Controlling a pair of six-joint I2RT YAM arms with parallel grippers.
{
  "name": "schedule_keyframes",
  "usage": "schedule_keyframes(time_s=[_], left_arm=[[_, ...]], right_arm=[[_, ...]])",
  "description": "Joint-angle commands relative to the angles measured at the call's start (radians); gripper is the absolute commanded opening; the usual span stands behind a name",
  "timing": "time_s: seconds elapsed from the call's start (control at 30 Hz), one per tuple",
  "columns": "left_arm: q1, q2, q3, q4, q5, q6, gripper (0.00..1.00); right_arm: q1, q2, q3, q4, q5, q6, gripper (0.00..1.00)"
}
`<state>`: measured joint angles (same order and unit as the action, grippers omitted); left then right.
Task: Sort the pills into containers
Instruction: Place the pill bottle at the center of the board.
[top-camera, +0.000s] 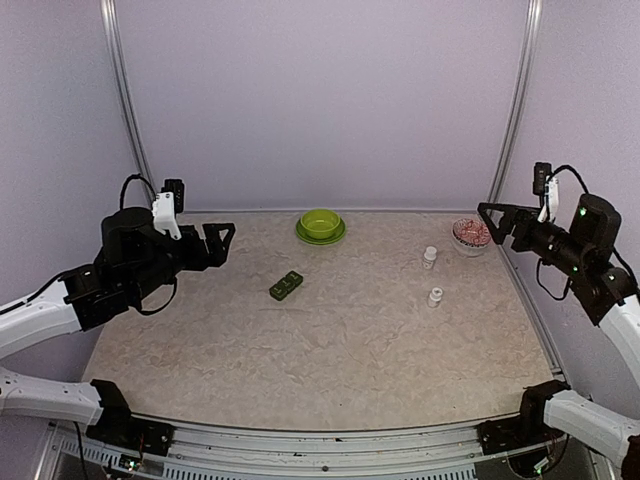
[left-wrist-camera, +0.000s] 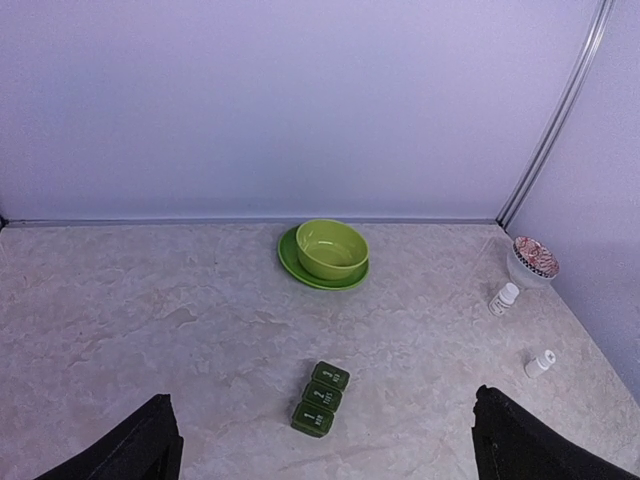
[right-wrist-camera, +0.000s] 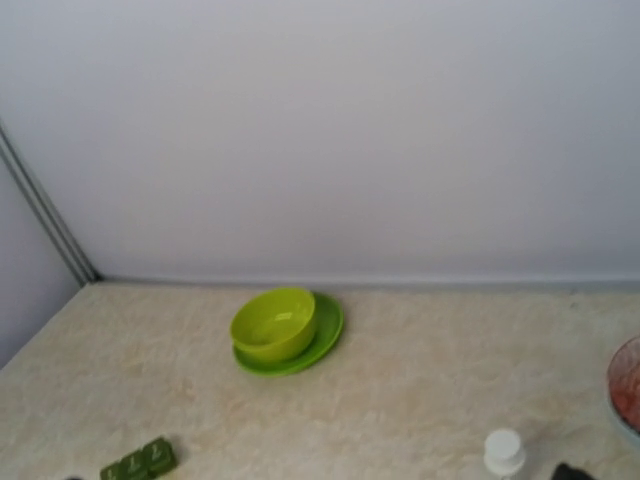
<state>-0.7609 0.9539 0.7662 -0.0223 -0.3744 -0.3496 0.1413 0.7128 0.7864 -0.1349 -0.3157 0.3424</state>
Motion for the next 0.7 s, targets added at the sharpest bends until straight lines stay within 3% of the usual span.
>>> schedule_keyframes(time_s=[0.0, 0.2, 0.4, 0.67], left_arm=[[0.0, 0.031, -0.007, 0.032, 0.002, -0.006, 0.99], [0.002, 0.121, 0.012, -0.007, -0.025, -0.034, 0.99], [0.002, 0.212, 0.019, -0.004, -0.003, -0.066, 0.99], [0.002, 0.281, 0.028, 0.003, 0.011, -0.098, 0.99]], right_arm=[[0.009, 0.032, -0.004, 0.02, -0.061, -0.005, 1.0], [0.011, 0.092, -0.003, -0.022, -0.011, -0.029, 1.0], [0.088, 0.182, 0.002, -0.076, 0.182, -0.048, 1.0], [0.198, 0.277, -0.047, -0.023, 0.413, -0.037, 1.0]])
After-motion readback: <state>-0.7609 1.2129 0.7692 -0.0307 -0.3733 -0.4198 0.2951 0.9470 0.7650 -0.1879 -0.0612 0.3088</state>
